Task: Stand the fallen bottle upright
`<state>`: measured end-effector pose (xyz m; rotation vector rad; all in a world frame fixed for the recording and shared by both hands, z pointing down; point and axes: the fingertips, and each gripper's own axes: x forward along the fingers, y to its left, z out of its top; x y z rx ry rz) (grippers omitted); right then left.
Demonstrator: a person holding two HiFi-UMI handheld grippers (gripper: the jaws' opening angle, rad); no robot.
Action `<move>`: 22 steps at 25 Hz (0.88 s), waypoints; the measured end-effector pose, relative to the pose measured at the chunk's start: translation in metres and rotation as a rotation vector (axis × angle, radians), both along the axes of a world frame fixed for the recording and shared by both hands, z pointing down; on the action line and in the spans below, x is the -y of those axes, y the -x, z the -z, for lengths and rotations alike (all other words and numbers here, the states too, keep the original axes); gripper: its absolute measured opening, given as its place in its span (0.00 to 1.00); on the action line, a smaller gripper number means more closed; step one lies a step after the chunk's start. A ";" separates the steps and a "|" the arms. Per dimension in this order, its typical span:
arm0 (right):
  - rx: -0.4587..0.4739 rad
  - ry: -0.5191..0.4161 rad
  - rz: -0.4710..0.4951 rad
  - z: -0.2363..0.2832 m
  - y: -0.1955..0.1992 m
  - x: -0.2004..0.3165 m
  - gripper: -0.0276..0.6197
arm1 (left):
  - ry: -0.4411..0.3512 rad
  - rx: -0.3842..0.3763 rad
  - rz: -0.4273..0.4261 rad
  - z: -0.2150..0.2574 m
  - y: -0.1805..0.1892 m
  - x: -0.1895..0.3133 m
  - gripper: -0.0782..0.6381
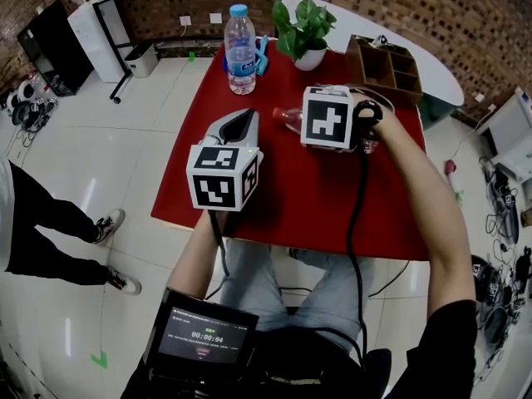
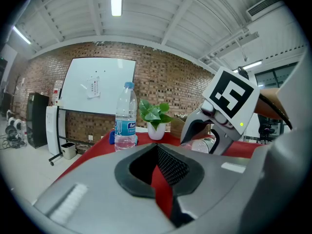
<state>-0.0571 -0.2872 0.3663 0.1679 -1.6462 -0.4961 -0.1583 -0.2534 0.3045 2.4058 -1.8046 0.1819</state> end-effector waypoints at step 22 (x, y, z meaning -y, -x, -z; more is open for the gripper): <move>1.112 0.196 -0.287 0.128 -0.016 -0.012 0.53 | 0.000 -0.004 0.000 0.001 0.002 0.000 0.12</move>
